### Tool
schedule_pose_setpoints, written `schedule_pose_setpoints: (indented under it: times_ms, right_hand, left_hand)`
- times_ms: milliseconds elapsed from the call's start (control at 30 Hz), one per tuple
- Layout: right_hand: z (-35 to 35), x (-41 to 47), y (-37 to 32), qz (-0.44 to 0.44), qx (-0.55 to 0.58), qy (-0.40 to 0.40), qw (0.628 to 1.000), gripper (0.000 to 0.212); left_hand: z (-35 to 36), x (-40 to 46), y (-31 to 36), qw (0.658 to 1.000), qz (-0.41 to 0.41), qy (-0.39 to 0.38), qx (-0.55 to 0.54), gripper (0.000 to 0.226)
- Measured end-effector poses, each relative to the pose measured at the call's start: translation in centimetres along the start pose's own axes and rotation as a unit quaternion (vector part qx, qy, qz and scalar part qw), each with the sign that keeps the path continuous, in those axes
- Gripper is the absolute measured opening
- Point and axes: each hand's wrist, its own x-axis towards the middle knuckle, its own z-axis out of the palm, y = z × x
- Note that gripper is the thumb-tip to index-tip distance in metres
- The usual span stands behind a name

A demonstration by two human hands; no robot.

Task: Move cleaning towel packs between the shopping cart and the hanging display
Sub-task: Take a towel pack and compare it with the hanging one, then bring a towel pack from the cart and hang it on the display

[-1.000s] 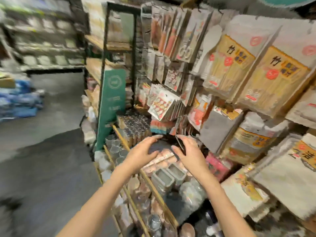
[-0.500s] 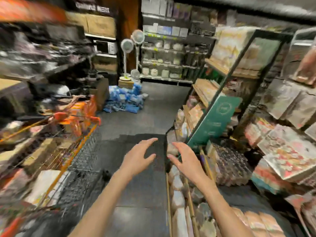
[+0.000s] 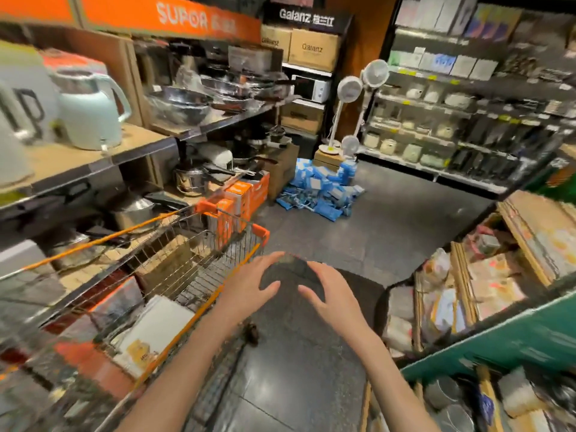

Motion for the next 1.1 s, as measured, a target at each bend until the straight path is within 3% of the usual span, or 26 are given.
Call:
schedule_pose_setpoints:
  times_ms: [167,267,333,467,533,600,667,733,867,1100]
  right_hand:
    - [1.5,10.1,1.9,-0.07,0.011,-0.041,0.997,0.099]
    - [2.2,16.1,1.9,-0.111,0.011,-0.097,0.989,0.093]
    - [3.2,20.0,1.4,-0.156,0.015,-0.121,0.98,0.101]
    - [7.2,25.2,-1.2,-0.221,0.014,-0.195,0.955,0.078]
    - [9.8,26.8,-2.8,-0.254,0.036,-0.223,0.94,0.099]
    - [12.6,28.0,-4.5,-0.286,0.039,-0.254,0.923,0.104]
    - [15.5,28.8,-6.6,-0.304,0.043,-0.287,0.907,0.076]
    - [18.9,29.8,-8.6,-0.324,0.048,-0.312,0.892,0.063]
    - [25.8,31.2,-11.8,-0.334,0.039,-0.376,0.864,0.064]
    - [36.6,33.2,-13.9,-0.321,0.017,-0.466,0.824,0.068]
  left_hand:
    - [-0.6,6.1,-3.4,0.995,-0.082,0.056,-0.008,0.053]
    - [-1.4,9.0,-5.2,0.984,-0.149,0.093,-0.021,0.053]
    - [-1.9,10.0,-6.6,0.975,-0.184,0.124,-0.022,0.056]
    - [-1.7,9.5,-9.6,0.945,-0.265,0.177,-0.07,0.054]
    - [-1.5,8.3,-11.8,0.929,-0.309,0.191,-0.071,0.054]
    - [-1.3,6.7,-14.4,0.906,-0.359,0.212,-0.075,0.053]
    - [-0.8,4.9,-17.1,0.882,-0.4,0.233,-0.085,0.053]
    - [-0.4,3.3,-20.0,0.856,-0.439,0.255,-0.096,0.054]
    - [0.8,1.4,-26.6,0.813,-0.486,0.289,-0.135,0.057]
    - [5.0,1.5,-36.0,0.697,-0.553,0.381,-0.251,0.061]
